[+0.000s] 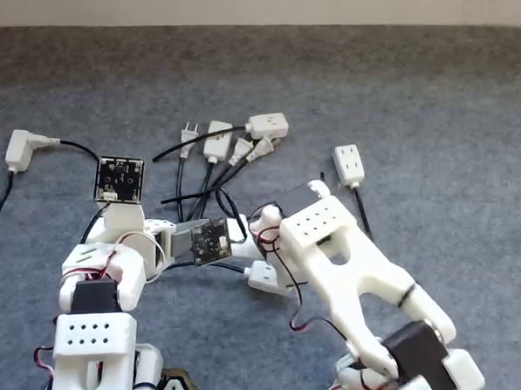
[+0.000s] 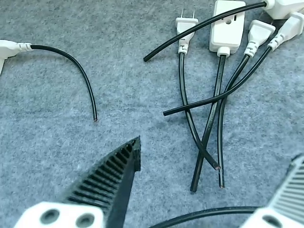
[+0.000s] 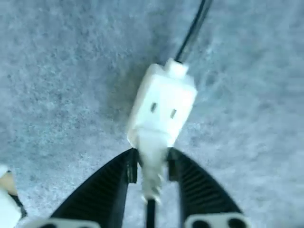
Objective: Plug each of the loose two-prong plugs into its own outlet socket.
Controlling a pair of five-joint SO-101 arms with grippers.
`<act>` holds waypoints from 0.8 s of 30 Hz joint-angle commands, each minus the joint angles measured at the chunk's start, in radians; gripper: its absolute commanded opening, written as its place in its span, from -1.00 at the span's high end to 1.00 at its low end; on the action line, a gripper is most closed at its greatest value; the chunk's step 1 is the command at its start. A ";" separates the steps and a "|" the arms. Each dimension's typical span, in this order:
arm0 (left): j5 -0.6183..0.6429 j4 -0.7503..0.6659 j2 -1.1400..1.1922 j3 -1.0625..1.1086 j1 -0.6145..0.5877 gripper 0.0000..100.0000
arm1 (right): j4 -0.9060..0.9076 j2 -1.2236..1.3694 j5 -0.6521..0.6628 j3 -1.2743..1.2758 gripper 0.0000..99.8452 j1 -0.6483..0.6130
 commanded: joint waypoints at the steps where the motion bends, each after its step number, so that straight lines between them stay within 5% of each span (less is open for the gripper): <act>1: 0.005 -0.012 -0.002 -0.005 0.015 0.11 | -0.002 -0.018 -0.071 -0.036 0.39 0.016; 4: 0.005 -0.012 -0.002 -0.005 0.015 0.11 | 0.018 -0.044 -0.144 -0.119 0.22 0.016; 13: 0.005 -0.008 -0.002 -0.012 0.028 0.11 | 0.366 -0.170 -0.311 -0.538 0.21 0.079; 19: -0.095 0.190 0.044 -0.120 0.166 0.11 | 0.493 -0.213 -0.611 -0.773 0.21 0.257; 24: -0.255 0.284 0.269 -0.286 0.271 0.11 | 0.418 -0.349 -0.848 -0.648 0.21 0.487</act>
